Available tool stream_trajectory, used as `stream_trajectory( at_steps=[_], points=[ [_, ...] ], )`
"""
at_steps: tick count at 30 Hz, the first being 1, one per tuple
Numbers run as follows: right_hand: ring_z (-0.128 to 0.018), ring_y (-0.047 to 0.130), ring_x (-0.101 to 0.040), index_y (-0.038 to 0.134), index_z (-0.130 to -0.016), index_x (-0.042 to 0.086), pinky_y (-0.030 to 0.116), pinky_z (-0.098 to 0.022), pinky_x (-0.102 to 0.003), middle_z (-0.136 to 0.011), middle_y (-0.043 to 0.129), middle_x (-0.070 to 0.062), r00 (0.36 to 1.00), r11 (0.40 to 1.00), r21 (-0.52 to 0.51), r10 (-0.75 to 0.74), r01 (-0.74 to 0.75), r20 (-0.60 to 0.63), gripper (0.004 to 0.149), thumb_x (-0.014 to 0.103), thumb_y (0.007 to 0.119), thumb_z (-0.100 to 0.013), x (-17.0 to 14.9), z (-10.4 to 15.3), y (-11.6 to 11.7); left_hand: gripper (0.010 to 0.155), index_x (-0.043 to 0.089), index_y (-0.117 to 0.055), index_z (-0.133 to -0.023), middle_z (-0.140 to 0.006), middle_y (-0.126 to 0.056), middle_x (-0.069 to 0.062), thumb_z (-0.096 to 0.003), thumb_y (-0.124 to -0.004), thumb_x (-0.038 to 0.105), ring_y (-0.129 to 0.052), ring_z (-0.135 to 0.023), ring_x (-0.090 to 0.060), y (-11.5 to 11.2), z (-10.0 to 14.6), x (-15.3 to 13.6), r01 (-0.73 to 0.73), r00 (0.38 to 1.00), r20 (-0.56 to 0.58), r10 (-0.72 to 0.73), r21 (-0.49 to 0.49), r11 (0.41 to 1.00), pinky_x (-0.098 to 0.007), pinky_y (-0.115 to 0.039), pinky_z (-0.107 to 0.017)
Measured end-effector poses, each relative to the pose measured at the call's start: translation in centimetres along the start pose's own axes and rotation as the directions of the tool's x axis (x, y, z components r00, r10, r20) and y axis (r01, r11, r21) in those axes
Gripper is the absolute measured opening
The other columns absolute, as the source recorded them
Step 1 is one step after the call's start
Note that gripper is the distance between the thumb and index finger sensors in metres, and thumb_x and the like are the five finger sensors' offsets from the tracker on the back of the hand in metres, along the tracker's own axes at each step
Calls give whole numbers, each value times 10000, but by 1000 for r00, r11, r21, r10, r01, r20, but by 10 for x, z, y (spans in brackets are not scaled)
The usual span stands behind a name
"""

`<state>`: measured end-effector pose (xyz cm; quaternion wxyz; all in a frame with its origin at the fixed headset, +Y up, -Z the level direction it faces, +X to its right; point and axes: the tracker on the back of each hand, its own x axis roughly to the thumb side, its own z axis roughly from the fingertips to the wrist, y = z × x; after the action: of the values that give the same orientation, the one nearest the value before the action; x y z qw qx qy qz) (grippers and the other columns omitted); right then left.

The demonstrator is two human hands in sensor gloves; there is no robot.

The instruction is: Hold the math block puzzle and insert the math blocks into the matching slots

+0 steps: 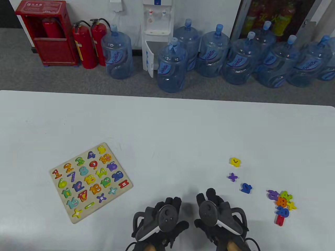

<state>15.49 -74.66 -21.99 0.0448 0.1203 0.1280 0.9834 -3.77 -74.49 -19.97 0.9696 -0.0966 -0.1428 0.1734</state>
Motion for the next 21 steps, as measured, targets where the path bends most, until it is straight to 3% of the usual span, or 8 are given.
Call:
stream_trajectory(
  at_steps=[16,21],
  points=[
    [-952,339,-396,263,-1013,255,498,-683,-460,-1014,56,-168,1000,1000,8,5,-5,-8,863,521,662,-295,-1,0,1,814,226,-547,-1040,-1060,-585,-90,-341,-700,613,-711,-932,-440,5,-1,-1,-4,1000,-31,4,-13,1000,-573,-715,-619],
    [-962,331,-385,219,-1004,295,486,-692,-461,-1021,47,-151,995,996,-53,62,-66,-74,885,500,704,-293,-17,-1,-7,823,240,-527,-1051,-1079,-556,-85,-341,-696,620,-696,-950,-447,30,4,-12,118,987,-104,-119,-23,993,-578,-729,-613]
  ],
)
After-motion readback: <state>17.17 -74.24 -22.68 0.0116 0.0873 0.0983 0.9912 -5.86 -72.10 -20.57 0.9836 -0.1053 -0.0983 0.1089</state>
